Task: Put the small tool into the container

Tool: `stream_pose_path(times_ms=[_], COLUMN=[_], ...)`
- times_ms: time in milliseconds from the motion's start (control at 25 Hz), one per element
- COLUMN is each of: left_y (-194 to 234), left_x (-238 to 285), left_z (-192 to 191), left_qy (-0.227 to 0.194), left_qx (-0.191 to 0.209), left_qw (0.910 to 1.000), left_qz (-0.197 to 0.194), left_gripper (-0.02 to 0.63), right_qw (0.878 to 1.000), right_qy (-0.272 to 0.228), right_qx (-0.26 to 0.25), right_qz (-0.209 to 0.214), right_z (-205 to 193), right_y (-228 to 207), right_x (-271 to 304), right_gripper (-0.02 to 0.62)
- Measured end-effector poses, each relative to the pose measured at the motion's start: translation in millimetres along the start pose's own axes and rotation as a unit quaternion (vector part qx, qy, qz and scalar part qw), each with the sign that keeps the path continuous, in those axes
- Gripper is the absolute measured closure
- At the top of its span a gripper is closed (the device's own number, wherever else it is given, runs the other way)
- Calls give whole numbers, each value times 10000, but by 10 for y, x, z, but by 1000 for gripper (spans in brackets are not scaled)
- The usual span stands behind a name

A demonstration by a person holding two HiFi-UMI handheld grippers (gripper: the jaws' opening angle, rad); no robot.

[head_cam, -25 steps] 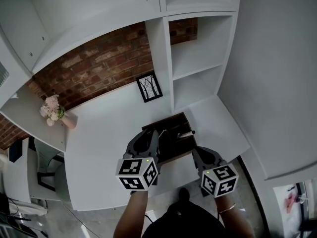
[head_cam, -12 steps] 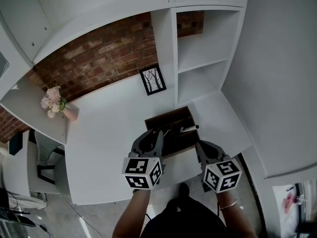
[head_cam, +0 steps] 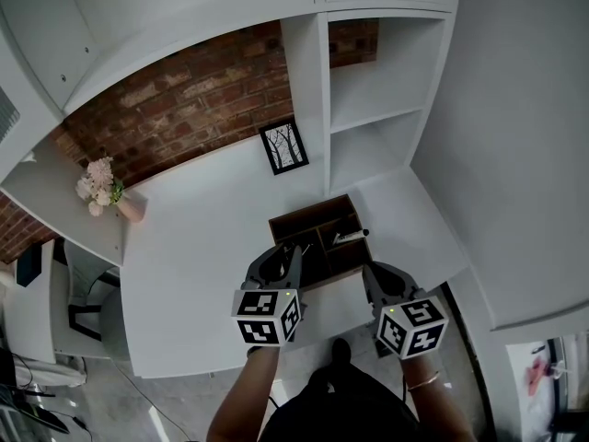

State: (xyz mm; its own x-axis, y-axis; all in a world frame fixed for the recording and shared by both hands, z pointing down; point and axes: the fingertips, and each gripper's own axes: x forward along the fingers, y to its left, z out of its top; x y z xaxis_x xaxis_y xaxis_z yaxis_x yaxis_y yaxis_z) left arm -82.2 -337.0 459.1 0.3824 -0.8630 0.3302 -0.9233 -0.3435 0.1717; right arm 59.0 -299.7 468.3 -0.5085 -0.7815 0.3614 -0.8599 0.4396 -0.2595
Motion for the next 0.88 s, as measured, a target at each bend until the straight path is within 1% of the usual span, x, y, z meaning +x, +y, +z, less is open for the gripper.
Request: stream_pose_path(times_ms=[440,600,880], left_y=[-86,-76,-35], left_x=[69,71,-14], left_z=[-30,-75,-227], left_qy=[138,220,382], left_qx=[119,170,124], left_qw=[9997,9995,9992], left_qz=[-182,-141,-73], left_gripper=[543,535,531], right_qw=[10000,10000,10000], right_qy=[-40,-48,-36], right_qx=[3,-6,-11], right_qz=[-35,-27,10], right_z=[-3,-6,-33], right_y=[1,21,64], right_x=[-65,-77,-96], right_gripper=[591,591,591])
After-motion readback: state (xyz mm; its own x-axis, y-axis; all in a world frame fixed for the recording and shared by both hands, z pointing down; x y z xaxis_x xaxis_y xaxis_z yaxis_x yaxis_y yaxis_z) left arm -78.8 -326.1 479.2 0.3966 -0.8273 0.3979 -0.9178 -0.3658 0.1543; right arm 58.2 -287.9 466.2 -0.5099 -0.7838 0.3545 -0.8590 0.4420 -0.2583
